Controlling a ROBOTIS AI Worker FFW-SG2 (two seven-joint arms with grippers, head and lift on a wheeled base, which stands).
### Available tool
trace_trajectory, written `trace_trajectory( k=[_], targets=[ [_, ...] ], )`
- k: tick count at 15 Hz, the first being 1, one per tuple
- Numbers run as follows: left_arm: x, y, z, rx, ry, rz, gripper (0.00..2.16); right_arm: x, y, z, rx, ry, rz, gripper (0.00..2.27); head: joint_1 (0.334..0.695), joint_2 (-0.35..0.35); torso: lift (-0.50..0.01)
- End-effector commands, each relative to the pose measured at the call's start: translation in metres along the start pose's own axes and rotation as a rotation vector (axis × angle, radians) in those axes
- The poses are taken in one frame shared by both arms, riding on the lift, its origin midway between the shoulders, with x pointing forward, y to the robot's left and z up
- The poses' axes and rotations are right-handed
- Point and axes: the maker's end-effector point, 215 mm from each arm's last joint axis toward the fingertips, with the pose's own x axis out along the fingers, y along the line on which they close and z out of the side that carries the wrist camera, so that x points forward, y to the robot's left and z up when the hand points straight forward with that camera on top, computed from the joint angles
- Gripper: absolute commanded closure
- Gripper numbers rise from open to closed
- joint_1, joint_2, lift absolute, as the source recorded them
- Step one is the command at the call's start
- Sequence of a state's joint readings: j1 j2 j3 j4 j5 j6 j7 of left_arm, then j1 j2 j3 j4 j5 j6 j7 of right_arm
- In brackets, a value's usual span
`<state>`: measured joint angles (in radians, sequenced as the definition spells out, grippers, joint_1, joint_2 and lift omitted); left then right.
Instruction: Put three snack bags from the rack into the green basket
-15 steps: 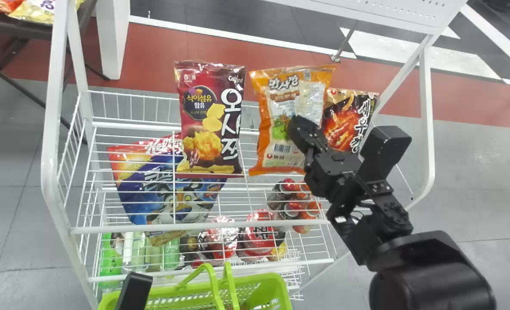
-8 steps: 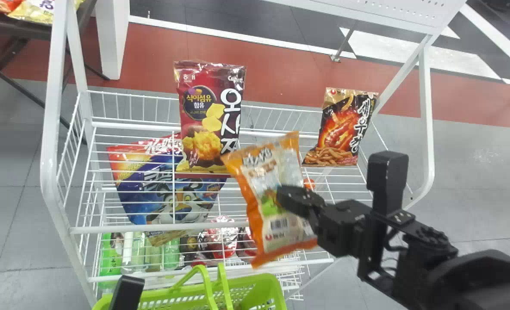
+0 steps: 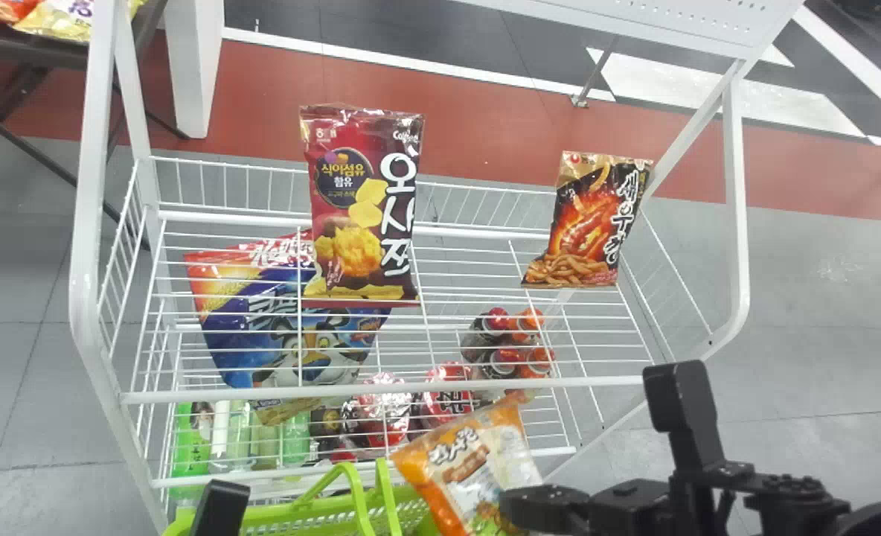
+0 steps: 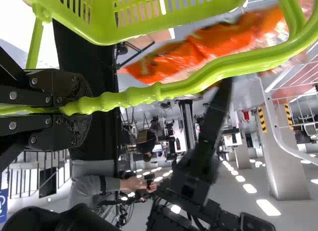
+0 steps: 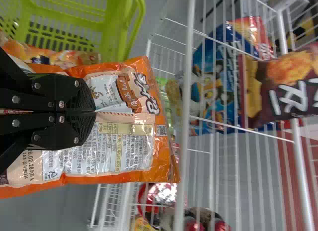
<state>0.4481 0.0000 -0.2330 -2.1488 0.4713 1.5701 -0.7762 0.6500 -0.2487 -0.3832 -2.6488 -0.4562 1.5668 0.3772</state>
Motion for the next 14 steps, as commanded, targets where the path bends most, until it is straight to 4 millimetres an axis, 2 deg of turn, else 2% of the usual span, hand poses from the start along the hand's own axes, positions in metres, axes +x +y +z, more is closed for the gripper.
trace_trajectory(
  k=[1,4,6,9,10,11,12,13,14],
  targets=[
    [0.001,-0.001,-0.001,-0.001,0.001,-0.003,1.17,0.01,0.019,-0.026,0.008,0.062,0.049,2.24,0.695,-0.35,0.0],
    [0.002,-0.001,-0.002,-0.002,0.005,-0.003,1.17,0.033,0.046,-0.061,0.028,0.155,0.134,2.24,0.695,-0.35,0.0],
    [0.003,-0.001,-0.004,-0.006,0.005,-0.004,1.17,0.048,0.052,-0.078,0.03,0.197,0.148,2.25,0.695,-0.35,0.0],
    [0.003,-0.002,-0.008,-0.012,0.005,-0.007,1.17,0.078,0.05,-0.078,-0.016,0.169,0.14,2.25,0.695,-0.35,0.0],
    [0.003,-0.002,-0.008,-0.014,0.004,-0.008,1.17,0.094,0.048,-0.065,-0.051,0.111,0.136,2.25,0.695,-0.35,0.0],
    [0.003,-0.003,-0.009,-0.014,0.005,-0.009,1.17,0.104,0.047,-0.062,-0.079,0.097,0.13,2.25,0.695,-0.35,0.0],
    [0.004,-0.003,-0.009,-0.014,0.006,-0.01,1.17,0.109,0.047,-0.065,-0.082,0.106,0.131,2.24,0.695,-0.35,0.0],
    [0.004,-0.003,-0.01,-0.013,0.007,-0.009,1.17,0.114,0.044,-0.056,-0.092,0.07,0.12,2.24,0.695,-0.35,0.0],
    [0.004,-0.004,-0.009,-0.012,0.007,-0.009,1.17,0.116,0.039,-0.049,-0.1,0.045,0.101,2.01,0.695,-0.35,0.0]
  ],
)
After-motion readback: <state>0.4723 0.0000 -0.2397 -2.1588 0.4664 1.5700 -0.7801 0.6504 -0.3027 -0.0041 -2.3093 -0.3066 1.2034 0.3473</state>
